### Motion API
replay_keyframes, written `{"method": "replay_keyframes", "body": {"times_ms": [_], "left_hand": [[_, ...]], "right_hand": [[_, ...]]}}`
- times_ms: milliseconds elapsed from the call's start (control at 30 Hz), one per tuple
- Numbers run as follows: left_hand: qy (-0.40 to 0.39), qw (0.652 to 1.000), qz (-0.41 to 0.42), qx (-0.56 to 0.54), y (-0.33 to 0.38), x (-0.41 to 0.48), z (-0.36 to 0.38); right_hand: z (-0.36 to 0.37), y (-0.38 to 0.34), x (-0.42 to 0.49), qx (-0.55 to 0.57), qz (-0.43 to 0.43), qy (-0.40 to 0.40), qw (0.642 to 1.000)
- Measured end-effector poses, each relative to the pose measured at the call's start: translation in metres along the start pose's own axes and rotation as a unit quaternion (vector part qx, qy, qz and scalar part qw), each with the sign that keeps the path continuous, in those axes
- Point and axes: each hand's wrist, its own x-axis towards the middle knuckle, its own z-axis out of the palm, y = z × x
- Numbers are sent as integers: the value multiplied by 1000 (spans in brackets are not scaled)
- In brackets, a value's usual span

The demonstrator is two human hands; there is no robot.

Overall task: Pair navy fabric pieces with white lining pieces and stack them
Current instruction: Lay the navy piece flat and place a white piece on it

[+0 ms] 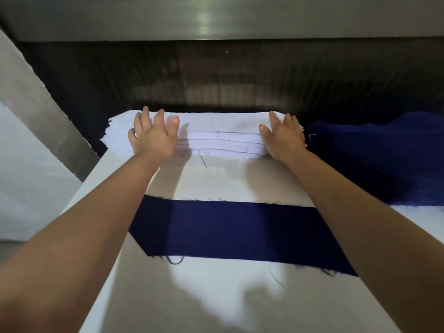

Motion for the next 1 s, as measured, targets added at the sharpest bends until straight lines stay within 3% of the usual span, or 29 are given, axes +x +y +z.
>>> {"method": "replay_keyframes", "body": {"times_ms": [167, 500, 767, 1000], "left_hand": [[-43, 998, 9, 55, -8, 8, 13], [45, 997, 54, 26, -17, 2, 12], [104, 989, 89, 49, -29, -2, 1], [188, 973, 126, 37, -35, -11, -7]], "right_hand": [[-1, 5, 0, -84, -38, 6, 996], [-1, 1, -8, -112, -53, 11, 992], [-7, -1, -19, -180, -123, 20, 976], [-14, 1, -16, -120, -114, 135, 977]]}}
